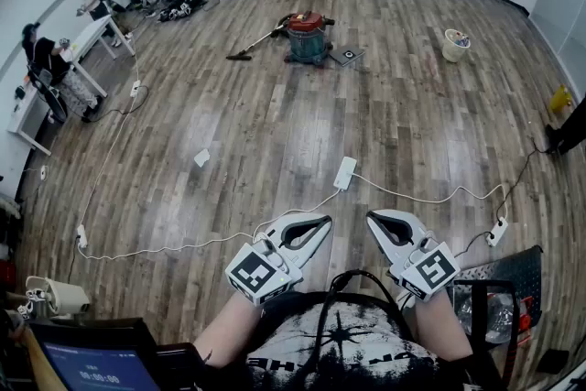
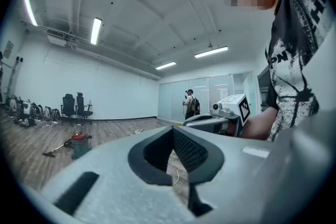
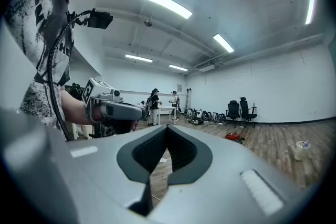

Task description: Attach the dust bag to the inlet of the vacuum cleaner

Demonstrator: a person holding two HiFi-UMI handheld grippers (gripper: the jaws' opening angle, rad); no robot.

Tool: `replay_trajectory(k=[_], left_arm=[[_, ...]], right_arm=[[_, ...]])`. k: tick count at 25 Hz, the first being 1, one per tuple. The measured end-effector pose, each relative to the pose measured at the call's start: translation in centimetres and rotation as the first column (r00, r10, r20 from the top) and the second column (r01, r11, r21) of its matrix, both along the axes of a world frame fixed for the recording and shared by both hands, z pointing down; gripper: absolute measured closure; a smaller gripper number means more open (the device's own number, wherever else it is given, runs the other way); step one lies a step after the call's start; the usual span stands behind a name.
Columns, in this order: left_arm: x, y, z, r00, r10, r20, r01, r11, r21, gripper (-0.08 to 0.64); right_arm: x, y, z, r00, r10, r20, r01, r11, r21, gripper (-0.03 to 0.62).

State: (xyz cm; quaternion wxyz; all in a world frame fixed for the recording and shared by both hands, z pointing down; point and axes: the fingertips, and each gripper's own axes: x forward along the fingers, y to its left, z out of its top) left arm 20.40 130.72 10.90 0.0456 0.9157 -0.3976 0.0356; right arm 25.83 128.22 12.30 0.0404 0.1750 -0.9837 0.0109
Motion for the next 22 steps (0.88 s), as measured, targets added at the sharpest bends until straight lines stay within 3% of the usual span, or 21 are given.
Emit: replay_trajectory(k=[11, 15, 18, 22], left_arm=[[0.3, 0.3, -0.2, 1.0, -0.002, -0.001, 0.002, 1.0, 0.015, 0.56], [0.4, 0.6, -0.3, 1.0, -0.002, 0.004, 0.002, 1.0, 0.015, 0.56], [0.8, 0.7, -0.4, 1.0, -0.001, 0.005, 0.001, 1.0, 0.013, 0.56], [1.1, 1.0, -0.3, 1.0, 0.001, 0.01, -0.001, 1.0, 0.011, 0.56]], right_arm=[[-0.5, 1.0, 0.0, 0.999, -0.047, -0.006, 0.047, 0.999, 0.012, 0.589], [-1.2, 2.2, -0.3, 0.994, -0.111, 0.02, 0.111, 0.994, -0.003, 0.589], [-1.6, 3.3, -0.9, 0.985, -0.171, 0.038, 0.168, 0.984, 0.057, 0.588], [-1.6, 3.5, 0.0, 0.988, -0.151, -0.015, 0.151, 0.987, 0.05, 0.588]])
